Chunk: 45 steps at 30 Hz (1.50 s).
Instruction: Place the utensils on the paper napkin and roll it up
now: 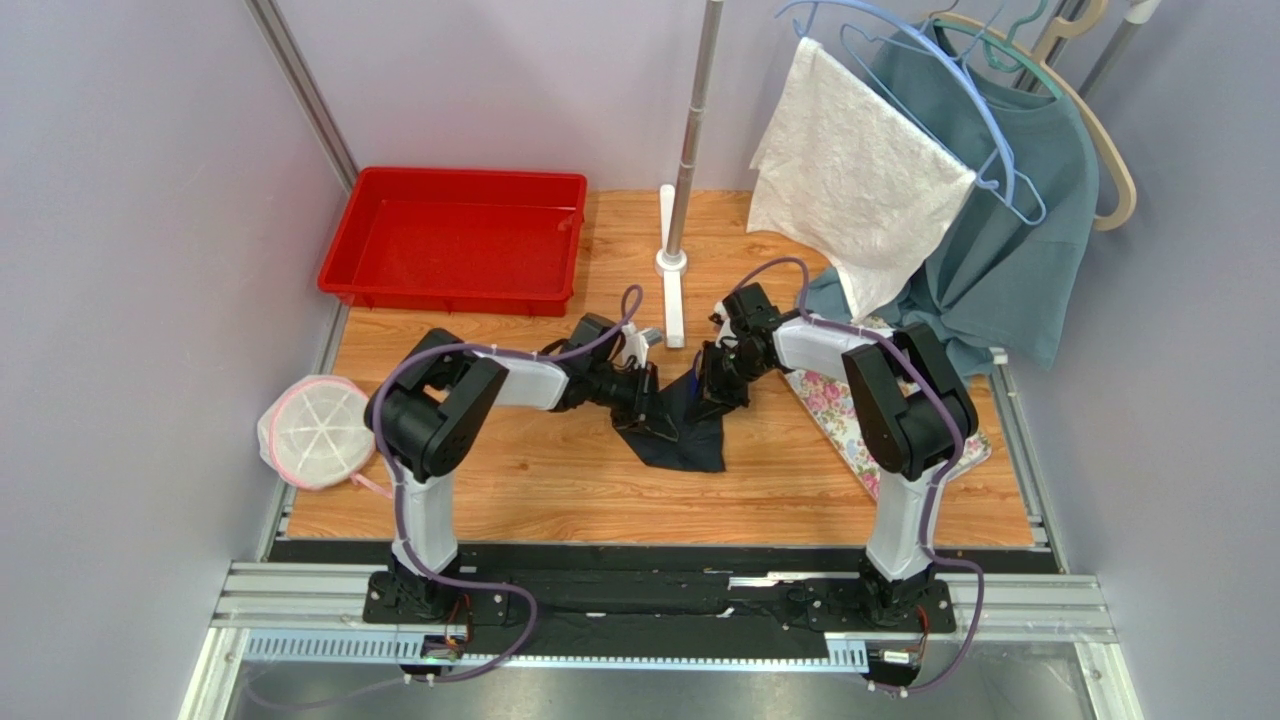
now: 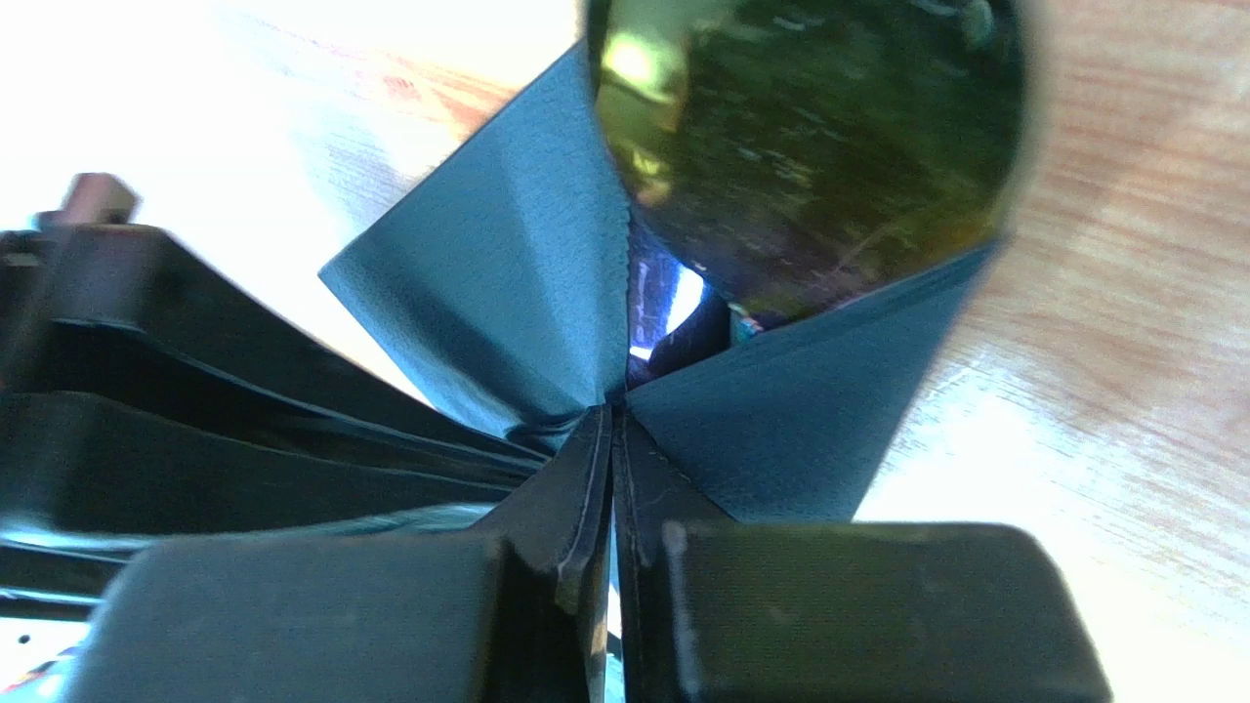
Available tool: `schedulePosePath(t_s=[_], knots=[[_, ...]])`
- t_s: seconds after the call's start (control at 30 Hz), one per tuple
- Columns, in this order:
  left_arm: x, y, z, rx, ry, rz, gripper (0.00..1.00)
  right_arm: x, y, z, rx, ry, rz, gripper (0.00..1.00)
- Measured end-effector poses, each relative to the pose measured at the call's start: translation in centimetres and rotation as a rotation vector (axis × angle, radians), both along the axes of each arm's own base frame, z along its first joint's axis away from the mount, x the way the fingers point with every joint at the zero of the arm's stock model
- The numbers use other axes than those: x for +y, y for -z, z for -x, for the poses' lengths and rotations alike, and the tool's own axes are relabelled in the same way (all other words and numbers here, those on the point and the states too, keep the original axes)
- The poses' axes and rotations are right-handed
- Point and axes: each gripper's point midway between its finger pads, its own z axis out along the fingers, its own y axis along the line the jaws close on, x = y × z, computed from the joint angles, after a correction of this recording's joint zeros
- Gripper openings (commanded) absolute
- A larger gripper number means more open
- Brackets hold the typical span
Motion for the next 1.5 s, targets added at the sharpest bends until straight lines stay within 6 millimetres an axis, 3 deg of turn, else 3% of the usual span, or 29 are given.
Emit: schedulePosePath(t_s=[0.2,0.5,0.83,0.97,1.1,1.37,1.5], knots=[[0.3,-2.4,-0.8,-0.058,-0.030,0.034,0.14,-0.2,0.0,0.0,0.015,0.033,-0.022,0.04],[-1.4,-2.9,0.0,-0.054,0.000,0.043,0.12,-0.4,-0.1,0.1,0.030,0.069,-0.028,0.03],[-3.0,0.3,-0.3,0.013,0.009,-0.009,0.04,-0.7,-0.2,-0.1,0.051,0.099,-0.034,0.04],[-3.5,0.4,-1.0,0.022,0.023,-0.026,0.00,-1.3,-0.2,-0.6,0.053,0.121,-0.035,0.17],[-3.8,0.4,-1.7,-0.011,0.041,-0.050,0.00,-2.0,-0.6,-1.2,0.051,0.134,-0.042,0.24],[-3.7,0.4,-1.9,-0.051,0.069,-0.070,0.00,-2.6,-4.0,-1.7,-0.023,0.121,-0.070,0.16],[-3.7,0.4,-1.9,-0.058,0.075,-0.070,0.00,-2.5,-4.1,-1.5,-0.025,0.114,-0.072,0.13]])
